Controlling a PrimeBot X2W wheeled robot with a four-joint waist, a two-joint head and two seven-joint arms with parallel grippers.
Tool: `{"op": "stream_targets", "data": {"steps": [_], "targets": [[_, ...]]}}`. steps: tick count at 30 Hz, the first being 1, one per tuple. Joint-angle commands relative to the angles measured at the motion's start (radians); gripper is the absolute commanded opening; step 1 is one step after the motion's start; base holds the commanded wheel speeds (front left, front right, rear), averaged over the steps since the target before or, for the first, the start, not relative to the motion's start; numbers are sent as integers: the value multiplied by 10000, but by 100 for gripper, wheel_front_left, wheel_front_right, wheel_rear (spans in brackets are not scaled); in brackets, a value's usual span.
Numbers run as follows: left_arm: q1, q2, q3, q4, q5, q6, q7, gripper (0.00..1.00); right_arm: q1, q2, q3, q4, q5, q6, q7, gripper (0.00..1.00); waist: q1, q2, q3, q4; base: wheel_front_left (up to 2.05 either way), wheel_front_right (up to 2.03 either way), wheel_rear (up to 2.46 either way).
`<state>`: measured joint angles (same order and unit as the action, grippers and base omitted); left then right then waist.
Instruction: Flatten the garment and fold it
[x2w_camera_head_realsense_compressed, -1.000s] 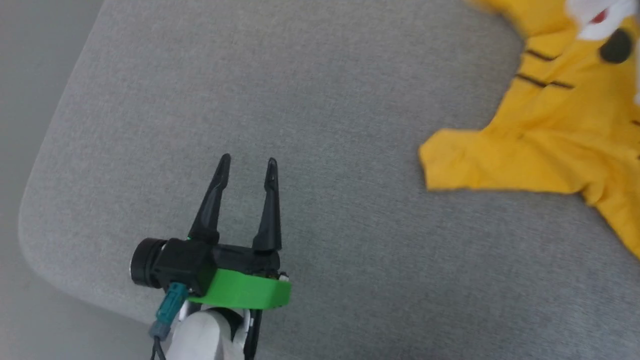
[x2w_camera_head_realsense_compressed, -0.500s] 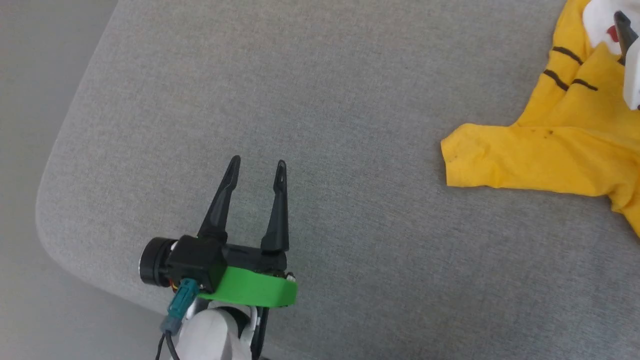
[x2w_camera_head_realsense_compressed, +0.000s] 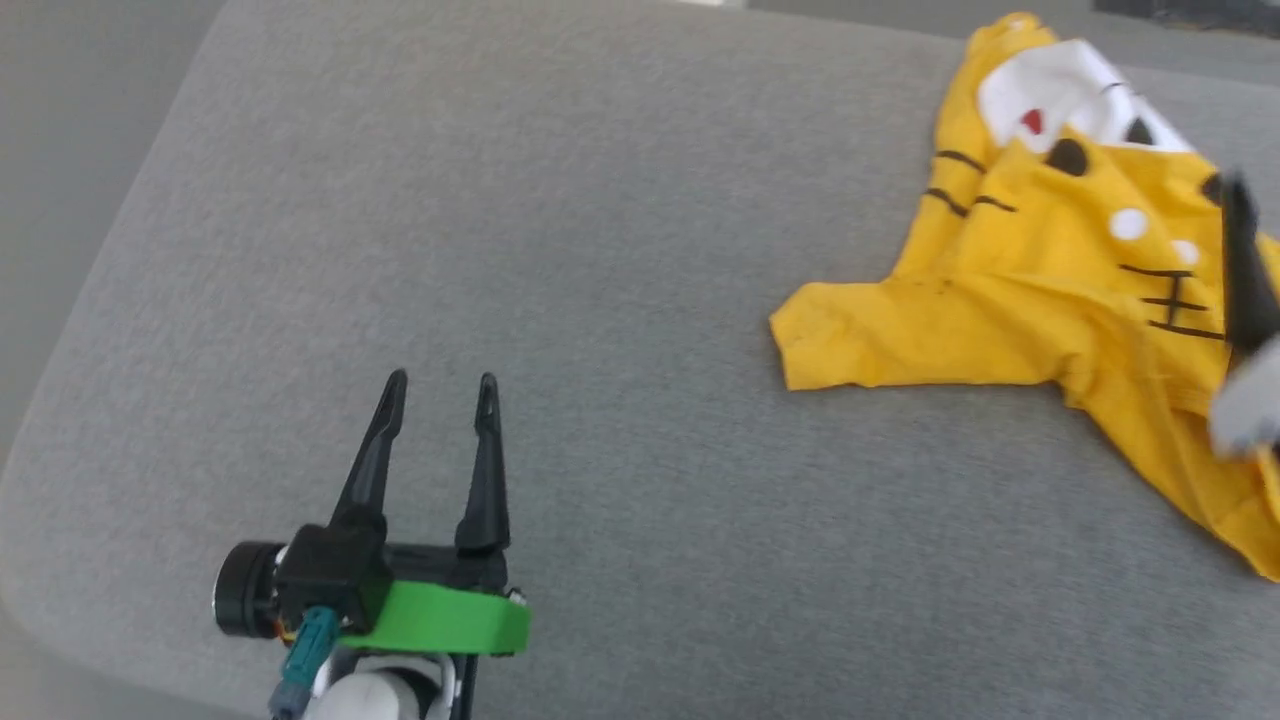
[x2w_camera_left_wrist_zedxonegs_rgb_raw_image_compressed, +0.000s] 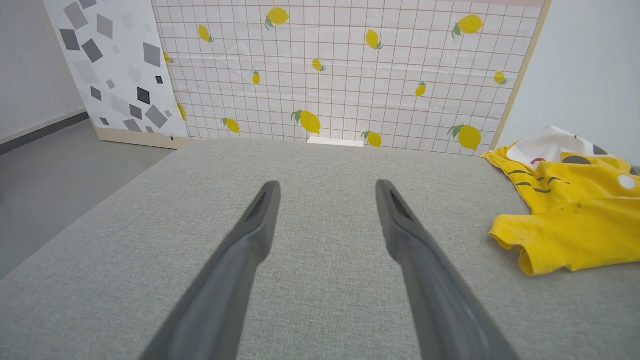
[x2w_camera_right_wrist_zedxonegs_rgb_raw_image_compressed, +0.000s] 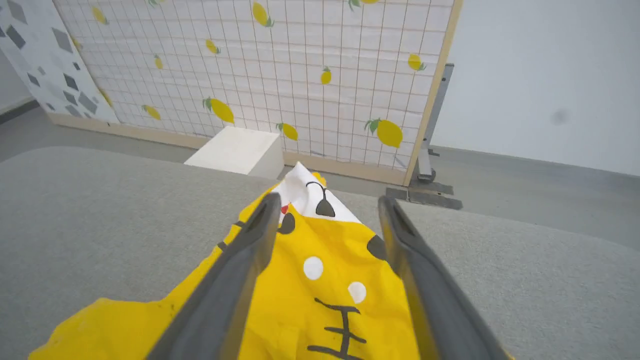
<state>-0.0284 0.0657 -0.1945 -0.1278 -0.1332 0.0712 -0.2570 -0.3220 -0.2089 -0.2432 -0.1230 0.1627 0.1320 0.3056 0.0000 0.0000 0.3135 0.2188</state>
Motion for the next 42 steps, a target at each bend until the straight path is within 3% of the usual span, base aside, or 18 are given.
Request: {"op": "stream_targets", "data": {"steps": [1,2,5,12,17,22,25,30,42], "targets": [[170,45,84,-55,134,-35,-47,100,766,474,-230,-545,-181,-13,-181,100,0,0,-623,-684,0,0,0],[282,44,147,-83,137,-35,-47,100,1439,928,-520,-1024,-257,-13,-331,100,0,0,-674,-783,0,0,0],[568,38,335,-153,115,-21,-47,100,2975,1487,-1056,-1824,-261,-13,-762,100,0,0,-723,-1021,0,0,0],[744,93,443,-236,317,-194,-47,100,4627,1583,-1382,-1274,1198,-13,-1857,100,0,0,-598,-1550,0,0,0],[-291,477,13,310,473,-900,361,100,4369,1584,-1360,-1225,1092,-13,-2151,100,0,0,-314,-1642,0,0,0],[-2584,986,-1043,1289,423,-1826,2394,100,4009,1585,-1577,-1551,811,-13,-1973,100,0,0,57,-1474,0,0,0],[-3982,1183,-1893,1948,112,-1983,3325,100,3858,1586,-1644,-1764,737,-13,-1827,100,0,0,265,-1407,0,0,0],[-5962,1529,-3815,3040,-1329,-2014,4502,100,3678,1586,-1514,-2073,701,-13,-1569,100,0,0,708,-1462,0,0,0],[-7828,2141,-6209,5499,-2990,-2018,4724,100,3403,1586,-1296,-2149,640,-13,-1435,100,0,0,1472,-2120,0,0,0]]}}
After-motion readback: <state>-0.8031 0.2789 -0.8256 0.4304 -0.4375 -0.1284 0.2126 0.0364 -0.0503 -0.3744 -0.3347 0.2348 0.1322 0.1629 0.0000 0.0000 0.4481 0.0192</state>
